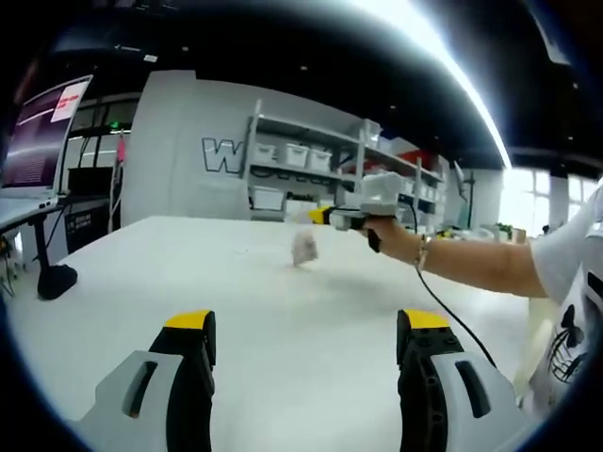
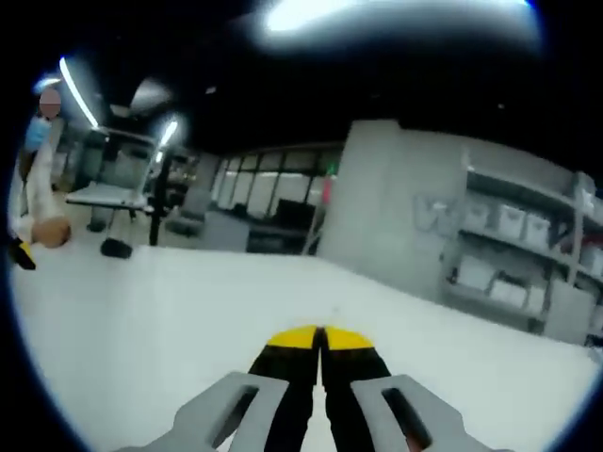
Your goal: Open the resealable bag by pulling the two sides of the seal apart until the entire bag opening is separated and visibly accessible.
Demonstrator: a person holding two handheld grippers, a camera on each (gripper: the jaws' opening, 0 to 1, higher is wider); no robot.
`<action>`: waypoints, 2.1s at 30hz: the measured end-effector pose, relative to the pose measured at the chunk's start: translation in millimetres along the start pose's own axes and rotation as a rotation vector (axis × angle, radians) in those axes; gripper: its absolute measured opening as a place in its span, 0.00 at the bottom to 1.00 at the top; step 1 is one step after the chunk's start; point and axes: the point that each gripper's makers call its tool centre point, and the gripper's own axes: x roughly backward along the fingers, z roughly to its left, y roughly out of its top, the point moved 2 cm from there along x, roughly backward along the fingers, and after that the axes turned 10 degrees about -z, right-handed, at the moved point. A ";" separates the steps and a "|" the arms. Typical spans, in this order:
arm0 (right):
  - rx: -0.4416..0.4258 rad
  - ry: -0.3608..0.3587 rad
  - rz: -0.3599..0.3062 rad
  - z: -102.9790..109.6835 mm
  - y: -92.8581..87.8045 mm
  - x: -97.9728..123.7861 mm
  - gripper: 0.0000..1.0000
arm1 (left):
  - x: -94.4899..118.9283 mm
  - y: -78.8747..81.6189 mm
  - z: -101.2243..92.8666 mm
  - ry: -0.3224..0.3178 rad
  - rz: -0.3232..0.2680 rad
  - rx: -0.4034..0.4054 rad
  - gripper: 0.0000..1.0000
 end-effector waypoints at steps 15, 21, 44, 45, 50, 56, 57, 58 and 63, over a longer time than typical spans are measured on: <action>-0.017 -0.004 -0.028 10.1 14.7 10.4 0.00 | 13.9 2.1 -2.4 -0.009 0.002 -0.011 0.78; -0.014 0.001 -0.032 9.2 17.0 10.5 0.00 | 13.4 5.1 -5.8 -0.015 0.000 -0.016 0.78; -0.023 0.008 -0.050 19.1 27.7 44.6 0.00 | 8.2 7.4 -11.7 -0.023 -0.001 -0.019 0.78; -0.025 0.008 -0.054 19.5 28.7 46.7 0.00 | 8.2 7.4 -11.6 -0.022 -0.002 -0.019 0.78; -0.026 0.013 -0.058 22.2 28.7 52.7 0.00 | 5.9 6.2 -12.6 -0.026 0.000 -0.016 0.78; -0.032 0.017 -0.059 19.5 26.3 53.0 0.00 | 4.5 5.3 -12.5 -0.027 0.001 -0.012 0.78; -0.032 0.018 -0.059 18.9 25.8 53.0 0.00 | 4.6 5.5 -12.2 -0.026 0.001 -0.012 0.78; -0.031 0.018 -0.059 17.8 25.6 52.0 0.00 | 4.5 5.8 -11.9 -0.025 0.000 -0.012 0.78; -0.031 0.025 -0.066 14.8 26.7 50.8 0.00 | 4.3 7.1 -11.0 -0.025 -0.002 -0.012 0.78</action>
